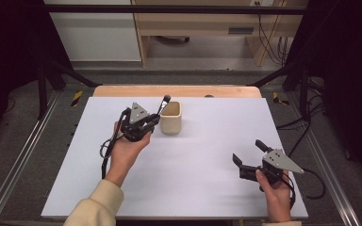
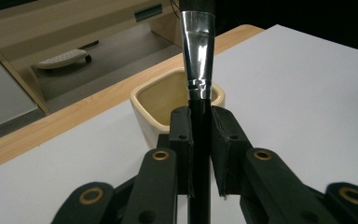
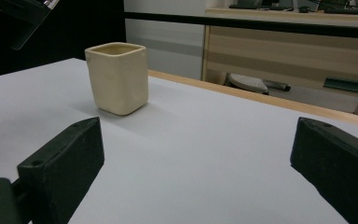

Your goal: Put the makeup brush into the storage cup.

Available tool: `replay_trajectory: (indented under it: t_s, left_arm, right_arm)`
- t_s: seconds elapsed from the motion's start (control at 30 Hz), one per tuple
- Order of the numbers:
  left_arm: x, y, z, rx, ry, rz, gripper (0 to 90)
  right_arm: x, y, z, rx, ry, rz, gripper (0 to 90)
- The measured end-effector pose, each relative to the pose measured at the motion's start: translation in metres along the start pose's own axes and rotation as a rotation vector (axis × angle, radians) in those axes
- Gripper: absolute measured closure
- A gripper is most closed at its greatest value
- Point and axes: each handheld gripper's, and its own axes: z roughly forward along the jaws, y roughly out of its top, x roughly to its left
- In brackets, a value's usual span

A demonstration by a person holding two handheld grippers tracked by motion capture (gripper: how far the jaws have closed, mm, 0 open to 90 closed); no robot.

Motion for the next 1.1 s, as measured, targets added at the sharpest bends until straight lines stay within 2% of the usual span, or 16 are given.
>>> replay_trajectory:
  t_s: [0.13,0.3,0.53,0.77,0.83,1.1]
  left_arm:
    - [0.0,0.003,0.003,-0.012,0.006,0.004,79.0]
    - [-0.002,0.003,0.007,-0.04,0.021,-0.022,79.0]
    - [-0.005,0.003,0.011,-0.048,0.032,-0.014,79.0]
    - [-0.001,0.005,0.022,-0.086,0.04,-0.034,79.0]
    - [-0.001,0.005,0.026,-0.089,0.04,-0.023,79.0]
    - [0.0,0.009,0.038,-0.115,0.044,-0.027,79.0]
  right_arm:
    - [0.0,0.0,0.001,0.0,0.0,-0.003,3.1]
    - [0.001,0.0,0.001,-0.001,0.001,-0.003,3.0]
    - [0.001,0.0,0.0,-0.011,0.002,0.001,2.8]
    - [0.0,0.0,0.0,-0.017,-0.007,-0.012,2.8]
    - [0.0,0.0,0.0,-0.017,-0.006,-0.014,2.8]
    - [0.0,-0.001,0.0,-0.027,-0.002,-0.004,2.8]
